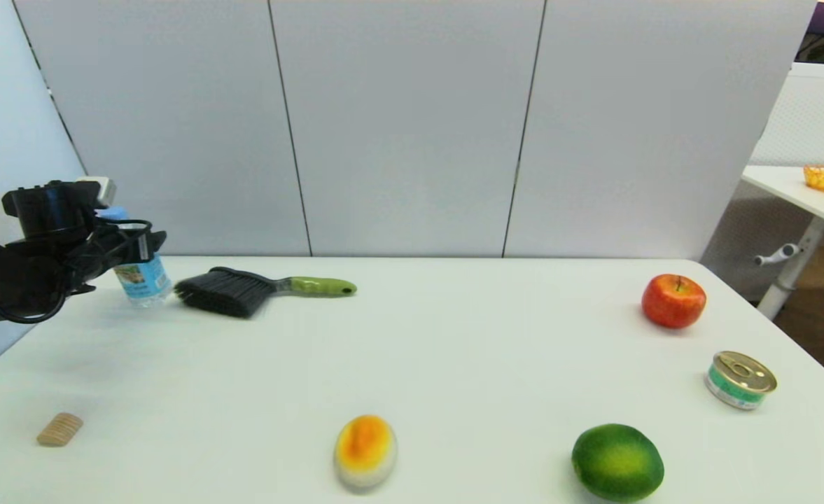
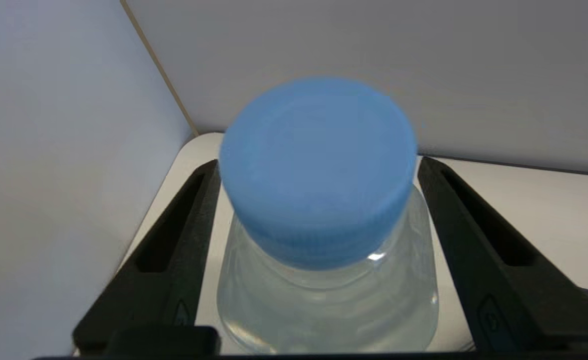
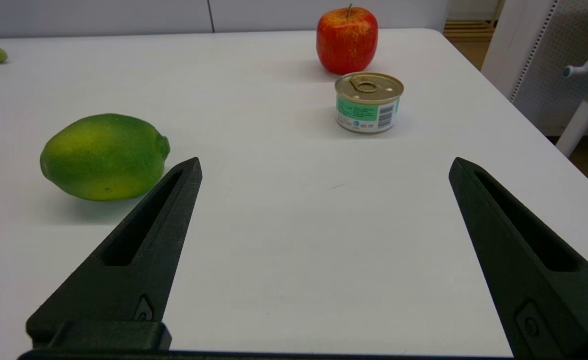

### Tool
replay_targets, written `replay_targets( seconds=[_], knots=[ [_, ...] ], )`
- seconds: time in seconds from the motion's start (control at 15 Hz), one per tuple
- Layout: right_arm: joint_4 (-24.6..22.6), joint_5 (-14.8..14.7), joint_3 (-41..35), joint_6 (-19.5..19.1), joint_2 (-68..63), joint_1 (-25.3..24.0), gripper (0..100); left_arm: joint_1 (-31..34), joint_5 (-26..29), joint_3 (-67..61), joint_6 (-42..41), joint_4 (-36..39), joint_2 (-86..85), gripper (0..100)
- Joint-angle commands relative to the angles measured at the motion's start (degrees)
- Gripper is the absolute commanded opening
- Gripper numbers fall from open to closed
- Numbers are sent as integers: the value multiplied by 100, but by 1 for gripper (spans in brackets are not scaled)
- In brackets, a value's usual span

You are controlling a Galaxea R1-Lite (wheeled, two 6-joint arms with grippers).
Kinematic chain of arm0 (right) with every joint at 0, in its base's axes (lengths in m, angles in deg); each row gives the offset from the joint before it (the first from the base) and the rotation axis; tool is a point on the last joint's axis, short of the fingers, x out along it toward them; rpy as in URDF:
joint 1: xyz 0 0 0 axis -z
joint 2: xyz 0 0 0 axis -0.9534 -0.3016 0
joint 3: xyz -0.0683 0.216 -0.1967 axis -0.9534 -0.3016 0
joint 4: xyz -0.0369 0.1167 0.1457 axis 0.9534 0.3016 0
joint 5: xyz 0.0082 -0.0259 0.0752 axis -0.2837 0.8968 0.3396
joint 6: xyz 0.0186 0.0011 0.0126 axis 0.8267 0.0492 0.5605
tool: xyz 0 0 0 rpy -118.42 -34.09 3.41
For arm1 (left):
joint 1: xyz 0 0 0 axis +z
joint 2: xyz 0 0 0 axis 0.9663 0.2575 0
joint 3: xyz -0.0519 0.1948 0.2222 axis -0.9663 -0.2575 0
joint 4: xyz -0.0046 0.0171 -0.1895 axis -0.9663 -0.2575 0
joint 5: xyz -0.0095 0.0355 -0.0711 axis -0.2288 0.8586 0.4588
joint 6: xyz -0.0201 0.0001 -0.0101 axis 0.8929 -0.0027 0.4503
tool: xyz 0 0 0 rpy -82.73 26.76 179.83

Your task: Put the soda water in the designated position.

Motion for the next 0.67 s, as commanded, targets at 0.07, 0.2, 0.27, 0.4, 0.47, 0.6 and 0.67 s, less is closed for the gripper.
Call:
replay_targets(
  seconds=[0.07,0.2,0.27,0.4,0.47,0.6,0.67],
  knots=[
    [0,0,-1,0,1,0,100,3,2,-10,-4,12,-57,100],
    [0,0,-1,0,1,0,100,12,2,-63,-13,12,-145,100],
    [0,0,-1,0,1,0,100,21,2,-80,-13,21,-198,100],
    [0,0,-1,0,1,0,100,21,73,-133,-4,30,-356,100],
    [0,0,-1,0,1,0,100,21,152,-186,-4,56,-470,100],
    [0,0,-1,0,1,0,100,21,178,-203,5,100,-655,100],
    [0,0,-1,0,1,0,100,12,231,-212,31,188,-751,100]
  ],
)
